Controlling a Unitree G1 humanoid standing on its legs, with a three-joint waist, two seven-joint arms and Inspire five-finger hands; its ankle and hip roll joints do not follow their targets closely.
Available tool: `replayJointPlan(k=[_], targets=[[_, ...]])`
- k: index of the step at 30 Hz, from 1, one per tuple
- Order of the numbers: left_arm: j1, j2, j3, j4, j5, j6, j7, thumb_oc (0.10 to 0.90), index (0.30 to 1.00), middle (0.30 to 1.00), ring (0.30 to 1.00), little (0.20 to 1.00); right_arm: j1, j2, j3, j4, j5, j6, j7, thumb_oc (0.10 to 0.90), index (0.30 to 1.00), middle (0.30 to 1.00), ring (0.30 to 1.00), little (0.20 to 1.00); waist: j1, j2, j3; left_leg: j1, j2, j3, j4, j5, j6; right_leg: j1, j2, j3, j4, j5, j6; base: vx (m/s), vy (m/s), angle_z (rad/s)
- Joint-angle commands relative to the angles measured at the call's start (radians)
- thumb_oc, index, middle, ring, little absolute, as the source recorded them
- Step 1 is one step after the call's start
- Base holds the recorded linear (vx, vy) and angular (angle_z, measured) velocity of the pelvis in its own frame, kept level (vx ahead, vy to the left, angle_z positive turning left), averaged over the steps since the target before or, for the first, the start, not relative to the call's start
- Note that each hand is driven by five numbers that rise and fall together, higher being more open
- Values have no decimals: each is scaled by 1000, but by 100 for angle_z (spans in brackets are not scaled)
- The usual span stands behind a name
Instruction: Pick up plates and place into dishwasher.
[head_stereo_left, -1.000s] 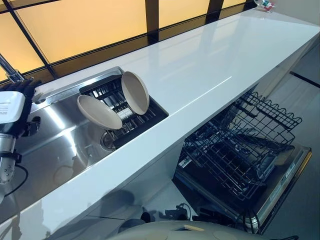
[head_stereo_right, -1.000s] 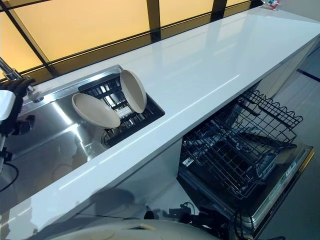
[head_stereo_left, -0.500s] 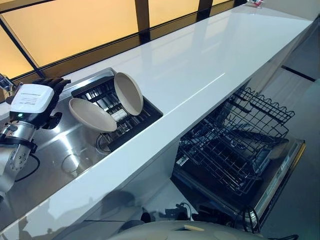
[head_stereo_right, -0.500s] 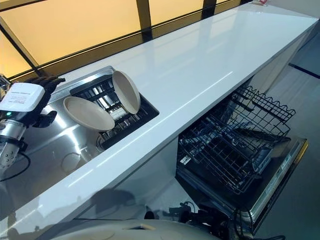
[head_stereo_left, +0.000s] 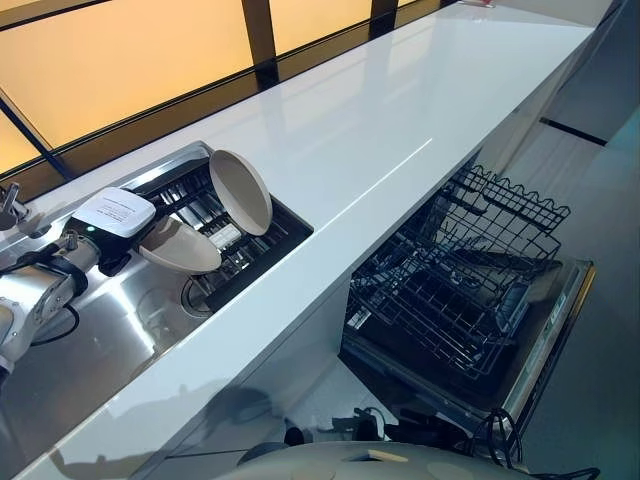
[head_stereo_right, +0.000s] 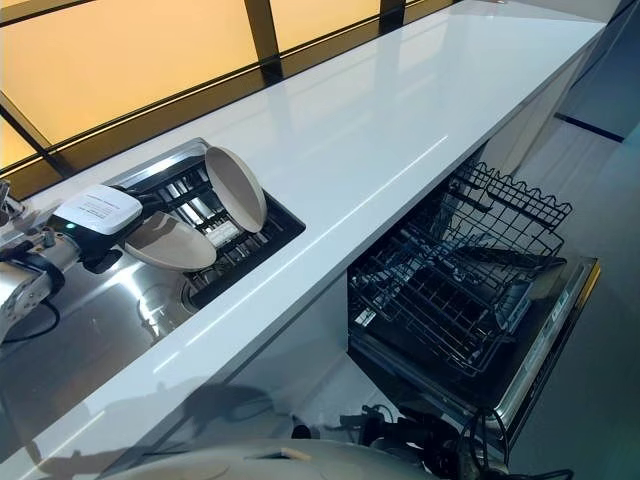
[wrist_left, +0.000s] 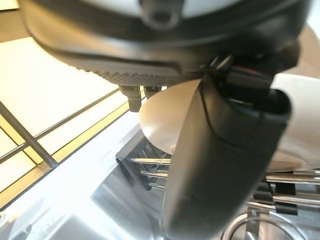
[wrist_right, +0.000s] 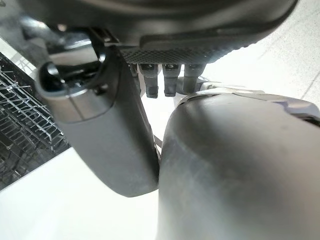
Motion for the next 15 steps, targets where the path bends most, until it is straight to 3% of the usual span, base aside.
replayJointPlan(k=[1, 2, 3, 4, 9, 15], targets=[[-189, 98, 33, -24, -35, 12, 15, 800, 900, 900, 900, 900, -15, -53, 11, 8, -8, 9, 15, 800, 900, 900, 900, 900, -18, 64, 18, 13, -89, 27, 7, -127, 75, -31, -3, 36, 138, -125, 127, 0, 0, 0], [-203, 101, 27, -22, -49, 8, 7, 663, 782, 782, 782, 763, -15, -52, 12, 5, -6, 9, 14, 800, 900, 900, 900, 900, -18, 63, 18, 12, -89, 27, 7, -127, 76, -32, -2, 38, 139, -125, 127, 0, 0, 0], [-213, 102, 22, -25, -60, 8, 6, 267, 444, 444, 444, 367, -14, -52, 13, 4, -4, 7, 15, 800, 900, 900, 900, 900, -18, 62, 18, 12, -89, 28, 7, -127, 76, -33, -2, 40, 140, -125, 128, 0, 0, 0], [-226, 104, 17, -29, -82, 3, 6, 100, 300, 300, 300, 200, -14, -51, 14, 3, 1, 5, 14, 800, 900, 900, 900, 900, -18, 61, 20, 13, -89, 28, 7, -127, 76, -34, -2, 41, 142, -124, 129, 0, 0, 0], [-270, 116, 14, -13, -156, 15, 131, 100, 300, 300, 300, 200, -19, -47, 13, -19, 76, -3, 14, 800, 900, 900, 900, 900, -18, 55, 16, 10, -89, 29, 7, -128, 75, -37, -1, 46, 136, -120, 131, 0, 0, 0], [-219, 153, 117, -44, -239, 13, 355, 100, 300, 300, 300, 200, 6, -10, -15, -272, 355, -13, -13, 800, 900, 900, 900, 900, -16, 57, 9, 8, -94, 25, 7, -129, 76, -45, -12, 44, 134, -111, 137, 0, 2, 1]])
